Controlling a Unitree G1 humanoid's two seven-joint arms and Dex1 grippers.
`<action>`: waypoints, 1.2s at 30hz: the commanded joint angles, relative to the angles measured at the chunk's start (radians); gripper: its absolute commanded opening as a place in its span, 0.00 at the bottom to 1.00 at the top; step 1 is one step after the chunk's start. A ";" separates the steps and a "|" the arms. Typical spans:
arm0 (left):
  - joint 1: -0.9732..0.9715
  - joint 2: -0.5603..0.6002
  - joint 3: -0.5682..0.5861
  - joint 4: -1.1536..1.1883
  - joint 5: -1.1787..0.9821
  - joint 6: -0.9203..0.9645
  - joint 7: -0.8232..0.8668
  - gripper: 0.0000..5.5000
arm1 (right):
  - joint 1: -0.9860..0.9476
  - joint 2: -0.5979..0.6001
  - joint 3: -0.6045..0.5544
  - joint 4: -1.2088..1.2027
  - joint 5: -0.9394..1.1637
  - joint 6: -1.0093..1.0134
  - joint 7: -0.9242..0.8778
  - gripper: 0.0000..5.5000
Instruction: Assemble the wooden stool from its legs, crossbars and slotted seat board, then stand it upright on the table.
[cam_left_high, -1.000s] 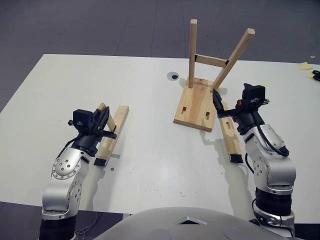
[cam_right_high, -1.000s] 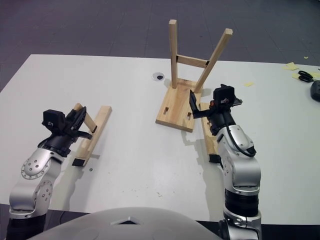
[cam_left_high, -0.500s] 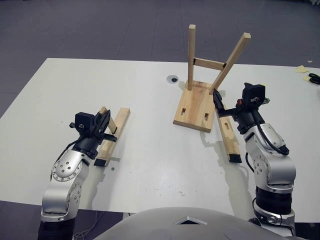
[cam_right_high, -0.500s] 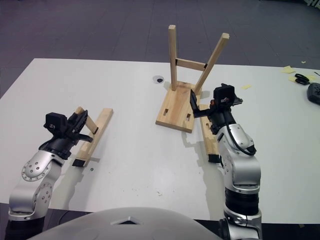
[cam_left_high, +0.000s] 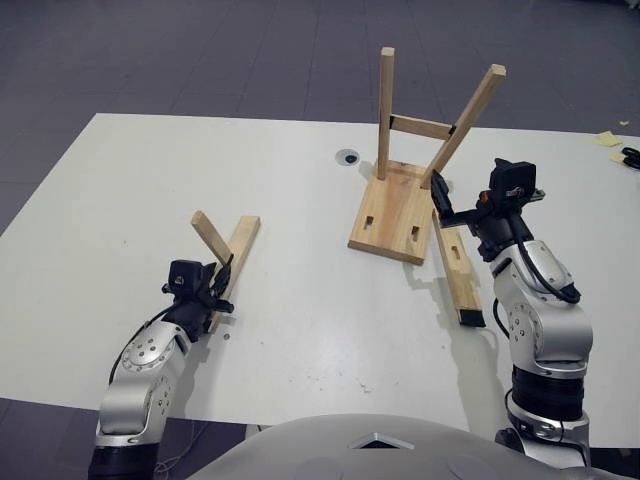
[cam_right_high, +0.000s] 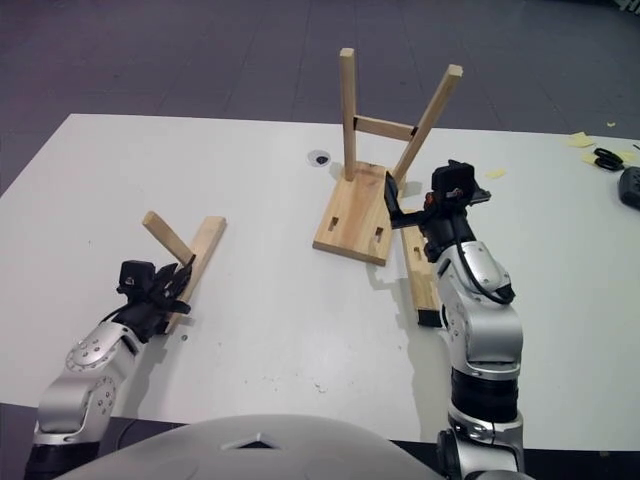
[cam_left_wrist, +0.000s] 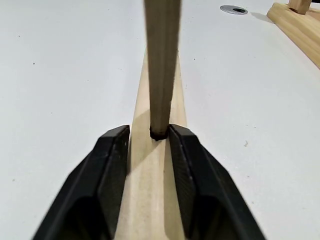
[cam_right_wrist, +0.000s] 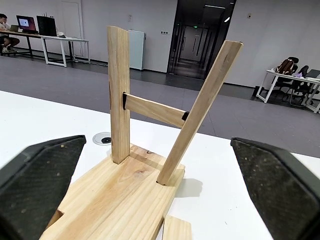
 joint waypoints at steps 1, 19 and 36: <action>0.012 -0.025 -0.009 0.078 0.022 0.067 0.010 0.38 | 0.001 0.004 0.000 0.010 -0.001 -0.009 0.003 0.98; -0.566 0.082 0.281 -0.219 -0.365 0.249 0.045 0.93 | 0.002 0.010 0.018 0.043 -0.009 -0.027 0.005 0.98; -0.380 0.035 0.139 -0.113 -0.270 0.307 0.034 0.98 | 0.000 0.016 0.016 0.041 -0.005 -0.027 0.001 0.98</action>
